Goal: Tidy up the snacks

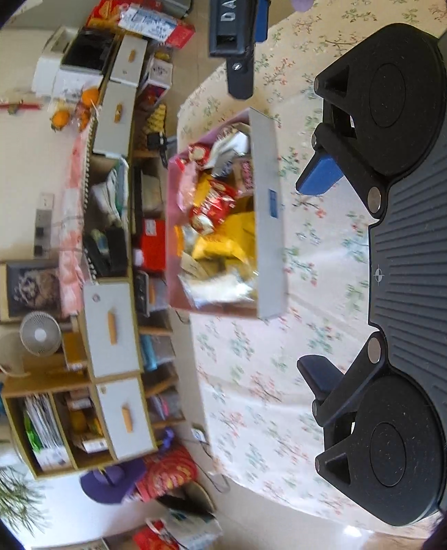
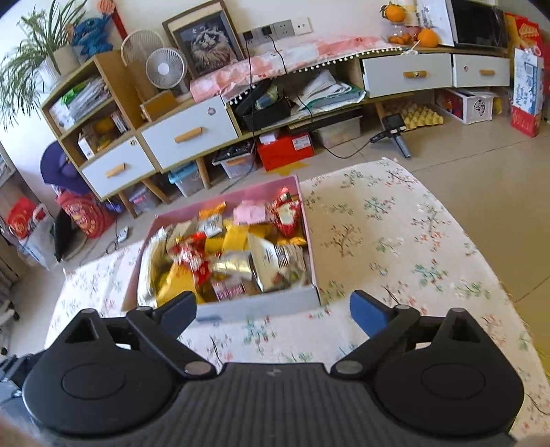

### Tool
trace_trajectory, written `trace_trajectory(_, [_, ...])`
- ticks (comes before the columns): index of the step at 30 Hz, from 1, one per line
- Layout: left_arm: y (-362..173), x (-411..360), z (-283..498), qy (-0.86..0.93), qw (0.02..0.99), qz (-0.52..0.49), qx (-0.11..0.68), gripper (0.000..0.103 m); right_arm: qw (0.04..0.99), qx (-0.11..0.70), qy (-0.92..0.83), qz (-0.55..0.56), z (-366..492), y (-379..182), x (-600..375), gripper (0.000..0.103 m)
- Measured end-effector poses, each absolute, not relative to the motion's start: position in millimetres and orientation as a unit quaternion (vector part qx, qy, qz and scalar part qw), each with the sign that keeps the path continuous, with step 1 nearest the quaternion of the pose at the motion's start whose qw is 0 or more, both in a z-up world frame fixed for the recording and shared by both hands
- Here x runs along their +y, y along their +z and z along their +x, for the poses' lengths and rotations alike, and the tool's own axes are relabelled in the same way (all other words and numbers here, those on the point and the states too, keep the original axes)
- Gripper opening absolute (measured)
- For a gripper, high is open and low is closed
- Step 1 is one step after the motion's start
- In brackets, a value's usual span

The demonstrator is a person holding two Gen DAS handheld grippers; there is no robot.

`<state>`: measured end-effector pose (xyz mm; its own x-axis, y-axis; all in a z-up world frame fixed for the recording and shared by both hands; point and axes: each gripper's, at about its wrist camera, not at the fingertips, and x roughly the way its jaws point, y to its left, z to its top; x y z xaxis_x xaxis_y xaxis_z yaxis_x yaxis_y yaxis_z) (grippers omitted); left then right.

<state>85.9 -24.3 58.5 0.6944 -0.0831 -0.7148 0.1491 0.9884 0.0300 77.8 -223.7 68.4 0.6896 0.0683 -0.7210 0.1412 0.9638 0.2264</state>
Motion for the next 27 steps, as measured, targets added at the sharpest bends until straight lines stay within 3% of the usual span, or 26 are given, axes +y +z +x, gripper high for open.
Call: trace_trajectory(27, [43,-12,36,-0.021,0.902,0.024,0.43,0.101,0.896,0.445,-0.009,-0.018,33,36,-196,0.101])
